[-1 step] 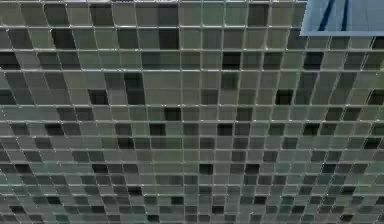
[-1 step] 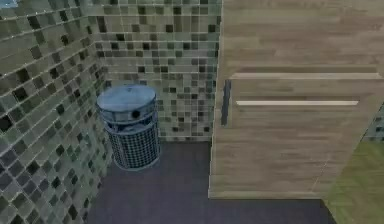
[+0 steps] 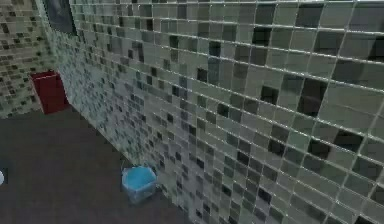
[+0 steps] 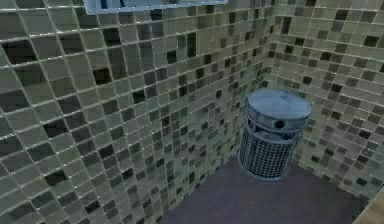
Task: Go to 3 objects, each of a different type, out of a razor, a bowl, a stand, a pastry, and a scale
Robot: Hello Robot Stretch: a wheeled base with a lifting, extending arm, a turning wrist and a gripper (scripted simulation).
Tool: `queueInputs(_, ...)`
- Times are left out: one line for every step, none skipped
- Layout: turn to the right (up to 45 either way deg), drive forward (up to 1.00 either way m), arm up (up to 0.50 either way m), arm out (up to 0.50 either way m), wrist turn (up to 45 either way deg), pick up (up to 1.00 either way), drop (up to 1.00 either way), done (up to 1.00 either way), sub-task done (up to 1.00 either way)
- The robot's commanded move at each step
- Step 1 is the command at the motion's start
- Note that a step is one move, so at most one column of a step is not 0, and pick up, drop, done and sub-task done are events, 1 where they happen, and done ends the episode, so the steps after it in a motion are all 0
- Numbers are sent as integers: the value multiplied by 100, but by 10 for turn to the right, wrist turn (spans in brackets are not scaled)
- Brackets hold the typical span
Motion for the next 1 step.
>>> queueInputs(-300, 0, 0, 0, 0, 0, 0, 0, 0)
